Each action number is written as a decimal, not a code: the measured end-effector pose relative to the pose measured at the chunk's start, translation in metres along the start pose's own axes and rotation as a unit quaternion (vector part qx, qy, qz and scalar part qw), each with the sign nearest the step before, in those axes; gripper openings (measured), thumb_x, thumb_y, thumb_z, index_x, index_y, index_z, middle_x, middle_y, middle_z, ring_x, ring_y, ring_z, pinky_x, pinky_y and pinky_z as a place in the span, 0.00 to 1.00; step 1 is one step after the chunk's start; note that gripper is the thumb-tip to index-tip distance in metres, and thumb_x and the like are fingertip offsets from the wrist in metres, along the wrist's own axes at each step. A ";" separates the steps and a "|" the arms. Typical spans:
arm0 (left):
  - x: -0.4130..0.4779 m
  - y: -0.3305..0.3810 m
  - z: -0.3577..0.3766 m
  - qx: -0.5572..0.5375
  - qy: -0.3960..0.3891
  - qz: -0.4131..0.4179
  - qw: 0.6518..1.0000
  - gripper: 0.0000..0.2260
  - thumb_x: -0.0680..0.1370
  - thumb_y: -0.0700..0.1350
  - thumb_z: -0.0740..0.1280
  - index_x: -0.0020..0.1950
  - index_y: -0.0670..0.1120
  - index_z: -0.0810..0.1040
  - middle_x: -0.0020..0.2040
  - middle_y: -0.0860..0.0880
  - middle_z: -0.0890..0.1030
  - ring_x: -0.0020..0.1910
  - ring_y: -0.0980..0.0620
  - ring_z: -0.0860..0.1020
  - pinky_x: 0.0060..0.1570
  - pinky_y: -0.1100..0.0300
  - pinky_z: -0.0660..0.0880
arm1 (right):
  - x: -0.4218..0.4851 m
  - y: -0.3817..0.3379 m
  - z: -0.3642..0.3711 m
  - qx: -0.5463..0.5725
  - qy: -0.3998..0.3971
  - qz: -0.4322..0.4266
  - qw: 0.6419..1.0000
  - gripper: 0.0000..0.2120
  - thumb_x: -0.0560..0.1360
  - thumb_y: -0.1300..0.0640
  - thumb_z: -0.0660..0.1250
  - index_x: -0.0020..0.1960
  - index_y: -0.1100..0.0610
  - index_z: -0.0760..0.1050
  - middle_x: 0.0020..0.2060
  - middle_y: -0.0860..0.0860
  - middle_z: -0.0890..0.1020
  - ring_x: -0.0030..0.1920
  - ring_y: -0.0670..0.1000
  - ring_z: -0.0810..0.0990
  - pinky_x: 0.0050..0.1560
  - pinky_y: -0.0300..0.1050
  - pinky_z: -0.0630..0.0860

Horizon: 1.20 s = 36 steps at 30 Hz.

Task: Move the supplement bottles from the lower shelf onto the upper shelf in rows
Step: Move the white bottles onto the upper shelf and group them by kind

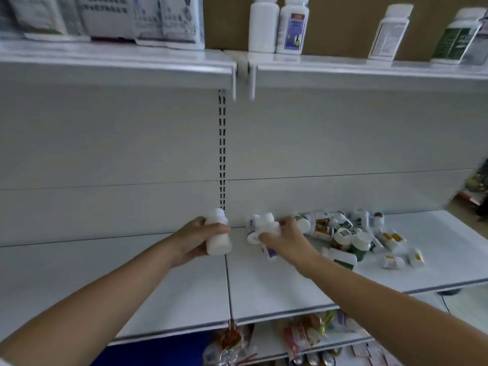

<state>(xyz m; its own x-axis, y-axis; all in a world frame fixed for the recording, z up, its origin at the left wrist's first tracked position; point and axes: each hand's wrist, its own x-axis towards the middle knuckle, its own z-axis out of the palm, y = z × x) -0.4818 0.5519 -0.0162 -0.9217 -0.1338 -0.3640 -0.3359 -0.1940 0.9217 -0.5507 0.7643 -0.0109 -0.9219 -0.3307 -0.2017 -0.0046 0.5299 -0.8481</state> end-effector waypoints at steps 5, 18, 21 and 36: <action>-0.098 0.047 0.015 -0.033 -0.029 0.065 0.997 0.25 0.63 0.47 0.74 0.59 0.44 0.76 0.42 0.47 0.76 0.38 0.48 0.78 0.35 0.55 0.78 | -0.085 -0.070 -0.013 0.221 -0.053 -0.006 0.974 0.31 0.63 0.40 0.67 0.60 0.56 0.72 0.52 0.62 0.81 0.50 0.61 0.82 0.53 0.59 0.78; -0.260 0.182 0.063 0.010 -0.023 0.292 0.956 0.21 0.64 0.56 0.67 0.51 0.44 0.77 0.34 0.44 0.80 0.31 0.48 0.78 0.34 0.57 0.75 | -0.213 -0.199 -0.079 0.389 -0.039 -0.145 0.909 0.14 0.78 0.51 0.59 0.54 0.60 0.74 0.34 0.57 0.80 0.31 0.54 0.78 0.36 0.47 0.77; -0.262 0.213 0.068 0.017 -0.013 0.321 0.947 0.22 0.68 0.56 0.62 0.55 0.44 0.79 0.37 0.46 0.81 0.35 0.49 0.79 0.40 0.55 0.76 | -0.218 -0.223 -0.098 0.376 -0.051 -0.207 0.902 0.14 0.77 0.49 0.60 0.54 0.58 0.73 0.36 0.57 0.79 0.32 0.53 0.78 0.37 0.47 0.78; -0.190 0.320 0.083 0.219 0.009 0.351 0.910 0.15 0.71 0.56 0.71 0.55 0.53 0.75 0.36 0.56 0.81 0.36 0.57 0.80 0.36 0.61 0.78 | -0.120 -0.288 -0.187 0.338 -0.044 -0.315 0.886 0.20 0.65 0.51 0.64 0.56 0.55 0.74 0.39 0.51 0.77 0.35 0.48 0.80 0.43 0.48 0.79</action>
<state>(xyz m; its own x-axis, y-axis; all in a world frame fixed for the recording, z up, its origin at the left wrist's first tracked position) -0.4304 0.5962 0.3587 -0.9370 -0.0917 0.3369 0.2861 0.3516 0.8914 -0.5112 0.7970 0.3493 -0.7852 -0.4696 0.4037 -0.2476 -0.3594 -0.8997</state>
